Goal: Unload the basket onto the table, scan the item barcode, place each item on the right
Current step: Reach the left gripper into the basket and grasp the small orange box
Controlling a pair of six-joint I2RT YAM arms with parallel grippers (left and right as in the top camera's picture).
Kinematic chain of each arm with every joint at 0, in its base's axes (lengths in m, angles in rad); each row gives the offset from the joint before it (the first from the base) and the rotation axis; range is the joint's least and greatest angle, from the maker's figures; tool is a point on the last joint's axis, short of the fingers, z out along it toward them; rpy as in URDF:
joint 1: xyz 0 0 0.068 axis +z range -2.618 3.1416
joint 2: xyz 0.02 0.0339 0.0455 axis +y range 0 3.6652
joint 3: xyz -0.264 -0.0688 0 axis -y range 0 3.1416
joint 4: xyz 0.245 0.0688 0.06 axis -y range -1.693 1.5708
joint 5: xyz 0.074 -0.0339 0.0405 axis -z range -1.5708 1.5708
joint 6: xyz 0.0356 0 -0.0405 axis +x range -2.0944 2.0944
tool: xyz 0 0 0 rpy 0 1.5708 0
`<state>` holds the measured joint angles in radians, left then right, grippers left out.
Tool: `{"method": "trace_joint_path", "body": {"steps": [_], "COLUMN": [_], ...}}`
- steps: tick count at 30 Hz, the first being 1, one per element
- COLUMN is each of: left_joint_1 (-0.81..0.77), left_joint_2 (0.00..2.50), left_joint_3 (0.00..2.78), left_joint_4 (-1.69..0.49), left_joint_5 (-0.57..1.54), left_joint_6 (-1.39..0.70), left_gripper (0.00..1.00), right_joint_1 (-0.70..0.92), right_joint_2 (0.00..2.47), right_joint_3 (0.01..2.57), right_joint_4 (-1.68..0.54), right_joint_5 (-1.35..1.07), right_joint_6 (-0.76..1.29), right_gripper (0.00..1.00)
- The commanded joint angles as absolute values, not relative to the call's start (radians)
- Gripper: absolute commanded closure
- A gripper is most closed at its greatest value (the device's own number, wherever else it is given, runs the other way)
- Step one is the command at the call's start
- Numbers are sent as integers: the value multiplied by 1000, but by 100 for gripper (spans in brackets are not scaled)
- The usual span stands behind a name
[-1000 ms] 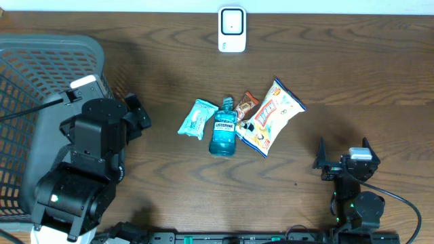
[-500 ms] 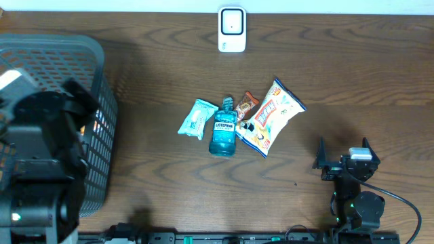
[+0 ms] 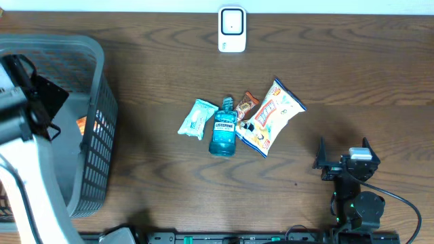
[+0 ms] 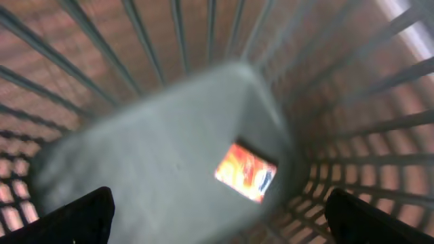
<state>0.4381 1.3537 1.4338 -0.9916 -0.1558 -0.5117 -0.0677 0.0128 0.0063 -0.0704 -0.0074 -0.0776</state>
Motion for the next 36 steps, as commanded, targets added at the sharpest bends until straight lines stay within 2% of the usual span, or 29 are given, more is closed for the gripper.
{"method": "trace_joint_path", "body": {"steps": [1, 7, 21, 24, 26, 32, 36], "left_joint_1": [481, 460, 452, 452, 452, 452, 452], "left_joint_2": [1479, 1676, 2011, 2051, 2064, 2056, 2003], "left_joint_3": [1444, 1444, 1411, 1411, 1411, 1411, 1412], "left_joint_4": [-1005, -961, -883, -884, -886, -889, -893], "left_joint_5": [43, 66, 64, 65, 69, 68, 68], "left_joint_6": [-453, -196, -123, -123, -124, -129, -132], "left_gripper": [1, 1, 2, 13, 31, 70, 81], "right_joint_1": [-60, -60, -60, -60, -60, -60, -60], "right_joint_2": [14, 14, 14, 14, 14, 14, 14], "right_joint_3": [6, 6, 6, 6, 6, 6, 6], "right_joint_4": [-75, -75, -75, -75, -75, -75, -75], "right_joint_5": [-6, -6, -6, -6, -6, -6, -6], "right_joint_6": [-87, -87, -87, -87, -87, -87, -87], "right_gripper": [1, 1, 1, 1, 1, 1, 1]}}
